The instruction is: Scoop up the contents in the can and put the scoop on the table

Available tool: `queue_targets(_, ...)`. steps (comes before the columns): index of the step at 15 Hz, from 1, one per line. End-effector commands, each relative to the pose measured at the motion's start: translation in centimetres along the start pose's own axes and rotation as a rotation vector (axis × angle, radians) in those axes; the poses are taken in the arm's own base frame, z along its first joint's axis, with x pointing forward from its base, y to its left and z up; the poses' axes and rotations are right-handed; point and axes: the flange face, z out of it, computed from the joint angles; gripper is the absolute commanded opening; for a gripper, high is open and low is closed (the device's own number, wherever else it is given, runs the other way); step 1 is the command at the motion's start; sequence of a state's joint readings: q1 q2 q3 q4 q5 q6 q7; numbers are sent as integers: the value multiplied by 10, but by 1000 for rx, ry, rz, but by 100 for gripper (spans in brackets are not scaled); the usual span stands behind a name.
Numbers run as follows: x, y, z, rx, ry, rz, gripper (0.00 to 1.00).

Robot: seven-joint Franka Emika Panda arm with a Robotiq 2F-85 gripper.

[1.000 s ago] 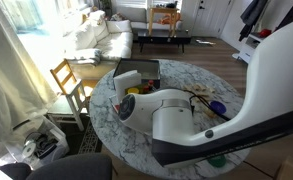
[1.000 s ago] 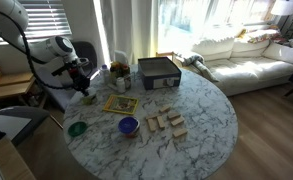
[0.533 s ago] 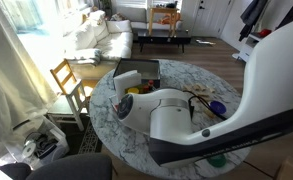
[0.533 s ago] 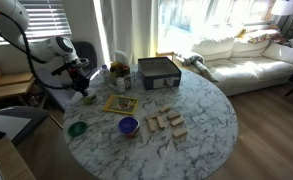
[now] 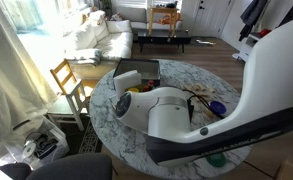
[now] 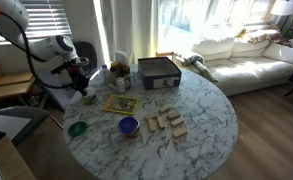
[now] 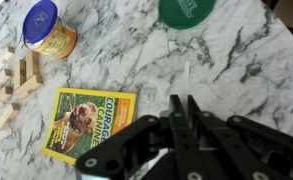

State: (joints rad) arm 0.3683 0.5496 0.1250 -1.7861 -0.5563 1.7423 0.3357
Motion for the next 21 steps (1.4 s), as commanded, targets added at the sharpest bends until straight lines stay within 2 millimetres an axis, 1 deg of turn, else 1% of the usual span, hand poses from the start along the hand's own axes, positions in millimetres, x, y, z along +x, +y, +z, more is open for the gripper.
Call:
queue_targets(1, 1, 0, -2, 1, 0, 1, 7)
queue_targets(2, 1, 0, -2, 1, 1, 2, 7)
queue_targets(3, 1, 0, -2, 1, 1, 2, 2)
queue_targets(5, 3, -2, 7, 11, 6, 56, 2)
queue_targets(7, 6, -2, 9, 38, 19, 111, 2)
queue_targets(9, 9, -3, 13, 54, 16, 137, 2)
queue_targets(14, 14, -6, 22, 31, -4, 166, 2)
queue_targets(18, 13, -13, 15, 55, 1, 112, 2)
queue_targets(21, 14, -13, 9, 83, -5, 84, 2)
